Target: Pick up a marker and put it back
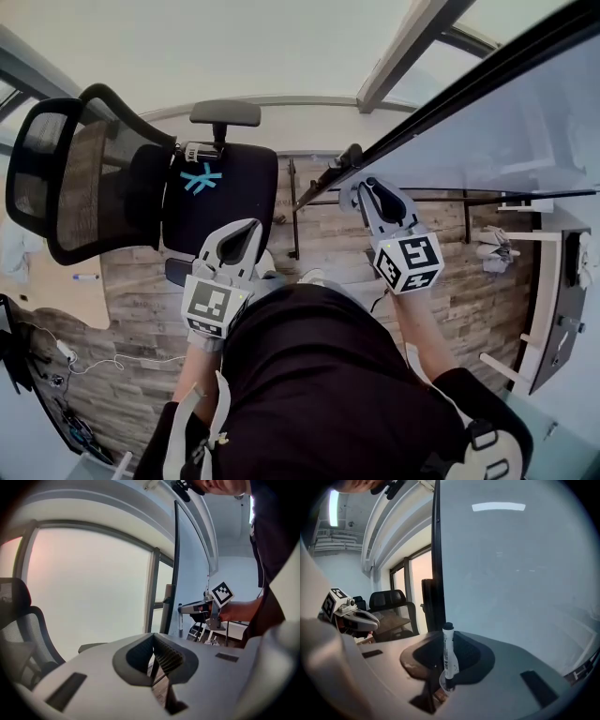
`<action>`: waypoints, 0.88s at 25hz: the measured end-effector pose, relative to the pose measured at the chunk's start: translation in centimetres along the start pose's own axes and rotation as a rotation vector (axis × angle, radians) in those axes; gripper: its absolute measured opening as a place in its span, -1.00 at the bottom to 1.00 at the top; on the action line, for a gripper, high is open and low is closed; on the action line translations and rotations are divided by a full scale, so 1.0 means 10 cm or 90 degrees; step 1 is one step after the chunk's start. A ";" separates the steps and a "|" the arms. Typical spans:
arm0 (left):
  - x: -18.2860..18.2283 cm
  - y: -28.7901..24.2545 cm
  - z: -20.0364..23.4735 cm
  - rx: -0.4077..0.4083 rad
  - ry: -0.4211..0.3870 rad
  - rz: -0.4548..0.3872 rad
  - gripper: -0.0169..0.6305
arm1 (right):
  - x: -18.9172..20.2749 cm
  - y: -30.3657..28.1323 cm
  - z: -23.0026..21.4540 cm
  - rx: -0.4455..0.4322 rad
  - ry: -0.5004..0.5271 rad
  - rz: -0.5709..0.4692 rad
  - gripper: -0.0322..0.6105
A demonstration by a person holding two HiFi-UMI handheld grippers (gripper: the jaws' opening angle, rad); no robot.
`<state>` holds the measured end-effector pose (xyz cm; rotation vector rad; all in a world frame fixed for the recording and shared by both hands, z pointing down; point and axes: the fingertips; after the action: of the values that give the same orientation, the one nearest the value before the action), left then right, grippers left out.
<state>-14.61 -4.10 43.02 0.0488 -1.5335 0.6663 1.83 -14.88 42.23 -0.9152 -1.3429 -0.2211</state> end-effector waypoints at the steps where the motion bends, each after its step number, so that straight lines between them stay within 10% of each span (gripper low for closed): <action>1: 0.01 0.01 0.01 -0.003 0.002 0.001 -0.92 | 0.02 -0.02 0.00 -0.001 0.000 0.003 -0.66; 22: 0.16 0.11 0.01 -0.018 0.024 0.008 -0.92 | 0.45 -0.18 0.05 -0.001 0.009 0.084 -0.66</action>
<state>-15.32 -2.66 44.05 0.0044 -1.5079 0.6521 1.54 -14.13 47.08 -0.9980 -1.2646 -0.1276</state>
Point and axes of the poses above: the fingertips, and each gripper's own axes: y backward along the fingers, z to its left, x out of its underside, and after that the axes turned 4 degrees about z, right-handed
